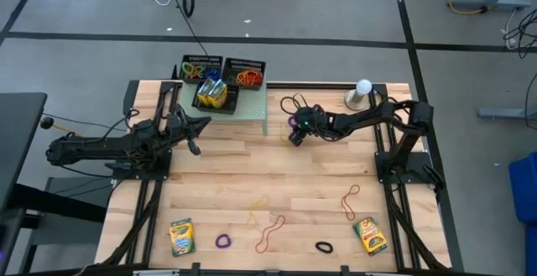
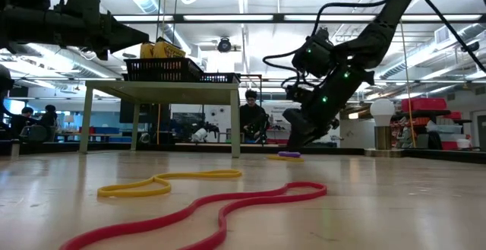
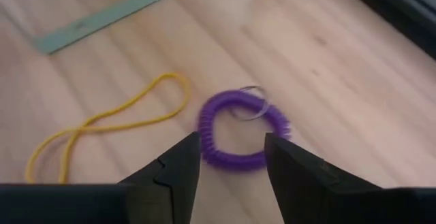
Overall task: Pick & Place Office Desk Supplies
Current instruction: Put the top violet spring rubberband into the top left black bin
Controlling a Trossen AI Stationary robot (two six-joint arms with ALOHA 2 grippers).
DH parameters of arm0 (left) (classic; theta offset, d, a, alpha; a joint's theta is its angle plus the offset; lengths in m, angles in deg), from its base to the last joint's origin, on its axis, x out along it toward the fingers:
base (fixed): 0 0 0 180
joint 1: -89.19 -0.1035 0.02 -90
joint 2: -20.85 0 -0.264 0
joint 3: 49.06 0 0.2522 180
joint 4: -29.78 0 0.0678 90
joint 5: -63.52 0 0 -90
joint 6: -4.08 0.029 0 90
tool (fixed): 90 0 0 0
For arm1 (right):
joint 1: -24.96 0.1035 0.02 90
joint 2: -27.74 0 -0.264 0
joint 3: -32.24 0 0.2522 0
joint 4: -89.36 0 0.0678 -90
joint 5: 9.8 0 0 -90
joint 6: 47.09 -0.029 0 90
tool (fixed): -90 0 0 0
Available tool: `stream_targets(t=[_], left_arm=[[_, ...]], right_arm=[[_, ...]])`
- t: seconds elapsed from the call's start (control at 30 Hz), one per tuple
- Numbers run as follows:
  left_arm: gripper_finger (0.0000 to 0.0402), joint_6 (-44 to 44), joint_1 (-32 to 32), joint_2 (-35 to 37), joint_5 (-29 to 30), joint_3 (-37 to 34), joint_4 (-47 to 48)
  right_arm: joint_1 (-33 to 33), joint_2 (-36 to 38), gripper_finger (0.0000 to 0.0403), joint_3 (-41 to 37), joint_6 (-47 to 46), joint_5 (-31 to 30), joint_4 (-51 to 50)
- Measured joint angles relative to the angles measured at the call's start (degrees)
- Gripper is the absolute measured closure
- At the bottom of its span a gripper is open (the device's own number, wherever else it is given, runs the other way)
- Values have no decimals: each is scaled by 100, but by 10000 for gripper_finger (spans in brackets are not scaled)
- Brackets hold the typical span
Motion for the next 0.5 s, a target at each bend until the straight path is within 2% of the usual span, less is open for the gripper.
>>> stream_targets(t=[0.3, 0.5], left_arm=[[389, -373, 4, 0, 1, 0, -44], [389, -551, -21, -2, -55, -4, -211]], right_arm=[[-488, -10, 229, -21, -1375, -156, -111], [-597, -10, 242, -28, -1523, 65, 28]])
